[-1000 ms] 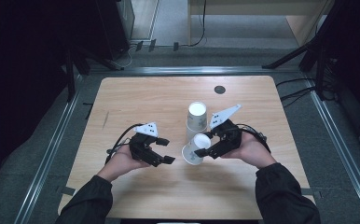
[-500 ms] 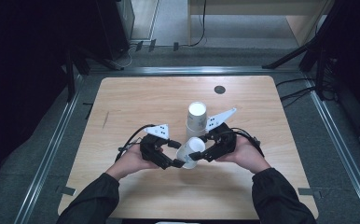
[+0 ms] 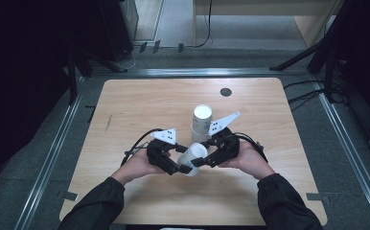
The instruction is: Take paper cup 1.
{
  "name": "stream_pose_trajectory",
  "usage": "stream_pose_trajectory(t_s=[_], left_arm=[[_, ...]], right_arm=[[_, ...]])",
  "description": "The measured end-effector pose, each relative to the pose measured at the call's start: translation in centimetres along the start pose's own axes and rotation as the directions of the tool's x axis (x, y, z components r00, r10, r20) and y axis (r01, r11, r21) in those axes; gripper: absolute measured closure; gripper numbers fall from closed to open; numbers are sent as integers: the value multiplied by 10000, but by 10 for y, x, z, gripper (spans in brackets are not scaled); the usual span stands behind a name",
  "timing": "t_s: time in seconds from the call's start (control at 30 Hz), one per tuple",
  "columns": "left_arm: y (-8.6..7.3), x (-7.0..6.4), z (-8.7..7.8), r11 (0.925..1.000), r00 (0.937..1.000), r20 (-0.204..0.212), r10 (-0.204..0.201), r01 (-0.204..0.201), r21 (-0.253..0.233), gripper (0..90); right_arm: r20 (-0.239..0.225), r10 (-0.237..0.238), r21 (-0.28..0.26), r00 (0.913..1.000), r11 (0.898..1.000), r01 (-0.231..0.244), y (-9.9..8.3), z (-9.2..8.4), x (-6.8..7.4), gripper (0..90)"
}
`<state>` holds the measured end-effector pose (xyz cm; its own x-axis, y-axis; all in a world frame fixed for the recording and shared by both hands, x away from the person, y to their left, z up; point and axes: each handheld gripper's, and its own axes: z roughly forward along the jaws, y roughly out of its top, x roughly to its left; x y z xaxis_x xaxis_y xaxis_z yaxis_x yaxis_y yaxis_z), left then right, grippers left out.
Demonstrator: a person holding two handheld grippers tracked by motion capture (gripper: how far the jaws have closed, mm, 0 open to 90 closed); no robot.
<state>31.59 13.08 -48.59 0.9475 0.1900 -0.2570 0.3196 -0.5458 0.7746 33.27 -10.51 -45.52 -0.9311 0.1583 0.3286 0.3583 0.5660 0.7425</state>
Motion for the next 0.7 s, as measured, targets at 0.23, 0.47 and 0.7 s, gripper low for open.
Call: stream_pose_trajectory(t_s=[0.23, 0.47, 0.7], left_arm=[[0, -3, 0, 9995, 9995, -70, 307, -307, 63, 248], [-1, -2, -1, 9995, 9996, 9, 298, -298, 51, 283], [-1, -3, -6, 9996, 9996, 15, 275, -275, -35, 308]], right_arm=[[-285, 218, -123, 9994, 9997, -221, 0, 2, -2, 343], [-285, 186, -57, 9994, 9998, -188, 0, 3, -2, 344], [-200, 106, -155, 9997, 9998, -109, 1, 2, -2, 297]])
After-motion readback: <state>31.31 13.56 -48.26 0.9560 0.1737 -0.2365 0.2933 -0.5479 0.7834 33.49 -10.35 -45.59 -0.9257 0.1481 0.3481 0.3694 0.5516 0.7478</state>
